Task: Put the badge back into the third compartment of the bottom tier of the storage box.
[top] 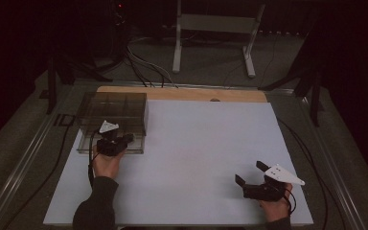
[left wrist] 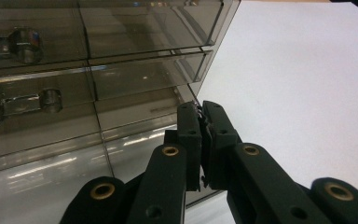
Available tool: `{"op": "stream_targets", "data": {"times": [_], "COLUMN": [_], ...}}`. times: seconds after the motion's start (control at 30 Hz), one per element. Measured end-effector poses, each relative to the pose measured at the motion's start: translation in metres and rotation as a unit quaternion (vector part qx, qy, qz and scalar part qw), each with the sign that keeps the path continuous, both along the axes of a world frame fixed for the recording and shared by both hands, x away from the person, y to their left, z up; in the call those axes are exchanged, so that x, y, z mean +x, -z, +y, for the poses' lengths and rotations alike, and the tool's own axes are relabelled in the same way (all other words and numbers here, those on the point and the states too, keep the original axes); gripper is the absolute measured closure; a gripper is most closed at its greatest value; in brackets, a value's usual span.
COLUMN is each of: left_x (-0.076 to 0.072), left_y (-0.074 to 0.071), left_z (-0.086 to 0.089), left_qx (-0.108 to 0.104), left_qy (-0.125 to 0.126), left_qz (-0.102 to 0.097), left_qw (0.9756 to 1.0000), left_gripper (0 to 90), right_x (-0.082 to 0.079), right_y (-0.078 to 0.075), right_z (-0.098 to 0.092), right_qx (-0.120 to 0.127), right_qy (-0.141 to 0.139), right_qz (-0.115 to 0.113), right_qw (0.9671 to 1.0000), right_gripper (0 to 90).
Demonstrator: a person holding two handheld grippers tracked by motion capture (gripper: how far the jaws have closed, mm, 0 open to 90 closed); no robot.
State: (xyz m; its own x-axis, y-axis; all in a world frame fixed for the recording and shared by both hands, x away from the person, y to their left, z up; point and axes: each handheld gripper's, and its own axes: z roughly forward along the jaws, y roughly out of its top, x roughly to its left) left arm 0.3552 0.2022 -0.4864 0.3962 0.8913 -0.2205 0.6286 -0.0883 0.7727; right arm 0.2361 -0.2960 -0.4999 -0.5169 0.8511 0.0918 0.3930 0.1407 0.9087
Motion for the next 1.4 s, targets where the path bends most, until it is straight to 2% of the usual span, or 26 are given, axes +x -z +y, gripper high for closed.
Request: {"op": "stream_targets", "data": {"times": [0.7,1.13,1.27,1.3,1.37,1.4], "left_x": [0.004,0.005,0.005,0.004,0.004,0.003], "left_y": [0.012,0.021,0.021,0.021,0.019,0.018], "left_z": [0.0,-0.003,-0.005,-0.005,-0.004,-0.004], "left_qx": [0.005,-0.002,0.005,0.006,0.0,-0.001], "left_qy": [-0.004,-0.006,-0.002,-0.006,-0.017,-0.022], "left_qz": [0.017,0.032,0.032,0.028,0.016,0.012], "left_qw": [0.9998,0.9995,0.9995,0.9996,0.9997,0.9997], "left_gripper": [87.9,87.8,87.2,84.4,63.9,56.9], "right_x": [0.0,0.0,0.0,0.0,0.0,0.0], "right_y": [0.0,0.0,0.0,0.0,0.0,0.0], "right_z": [0.0,0.0,0.0,0.0,0.0,0.0], "right_qx": [0.001,0.001,0.001,0.001,0.001,0.002], "right_qy": [0.0,0.001,0.001,0.0,0.001,0.001], "right_qz": [0.001,0.001,0.001,0.001,0.001,0.001], "right_qw": [1.0,1.0,1.0,1.0,1.0,1.0], "right_gripper": [0.2,0.2,0.2,0.2,0.2,0.2]}}
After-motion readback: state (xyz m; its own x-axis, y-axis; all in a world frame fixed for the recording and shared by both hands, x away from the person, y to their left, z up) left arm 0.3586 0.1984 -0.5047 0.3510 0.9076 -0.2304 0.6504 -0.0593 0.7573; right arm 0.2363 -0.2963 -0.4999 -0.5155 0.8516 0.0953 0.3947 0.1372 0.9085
